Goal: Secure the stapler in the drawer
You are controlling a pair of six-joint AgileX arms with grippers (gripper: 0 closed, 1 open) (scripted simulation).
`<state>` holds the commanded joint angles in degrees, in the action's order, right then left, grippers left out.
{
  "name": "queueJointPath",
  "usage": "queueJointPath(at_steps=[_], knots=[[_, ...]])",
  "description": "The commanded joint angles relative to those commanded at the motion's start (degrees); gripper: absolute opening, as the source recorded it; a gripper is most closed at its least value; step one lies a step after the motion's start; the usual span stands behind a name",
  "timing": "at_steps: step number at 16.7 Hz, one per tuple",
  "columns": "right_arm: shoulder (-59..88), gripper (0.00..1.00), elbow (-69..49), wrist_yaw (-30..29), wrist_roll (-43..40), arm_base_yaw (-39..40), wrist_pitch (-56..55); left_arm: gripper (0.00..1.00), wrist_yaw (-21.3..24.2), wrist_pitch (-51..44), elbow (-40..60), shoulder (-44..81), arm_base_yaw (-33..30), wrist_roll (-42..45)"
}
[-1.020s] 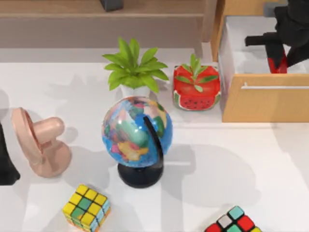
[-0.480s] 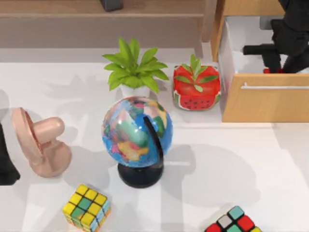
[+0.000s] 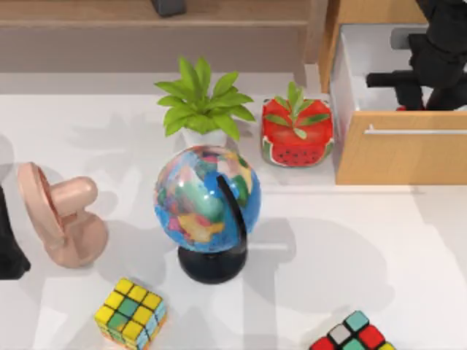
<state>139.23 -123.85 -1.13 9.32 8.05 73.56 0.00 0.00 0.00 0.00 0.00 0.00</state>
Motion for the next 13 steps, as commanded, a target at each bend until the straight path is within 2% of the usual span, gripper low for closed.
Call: queueJointPath(at_steps=[4, 13], knots=[[-0.09, 0.0, 0.27, 0.08, -0.01, -0.03, -0.22, 1.0, 0.0, 0.0, 0.0, 0.0, 0.0, 0.0], [-0.09, 0.68, 0.27, 0.08, -0.01, -0.03, -0.22, 1.0, 0.0, 0.0, 0.0, 0.0, 0.0, 0.0]])
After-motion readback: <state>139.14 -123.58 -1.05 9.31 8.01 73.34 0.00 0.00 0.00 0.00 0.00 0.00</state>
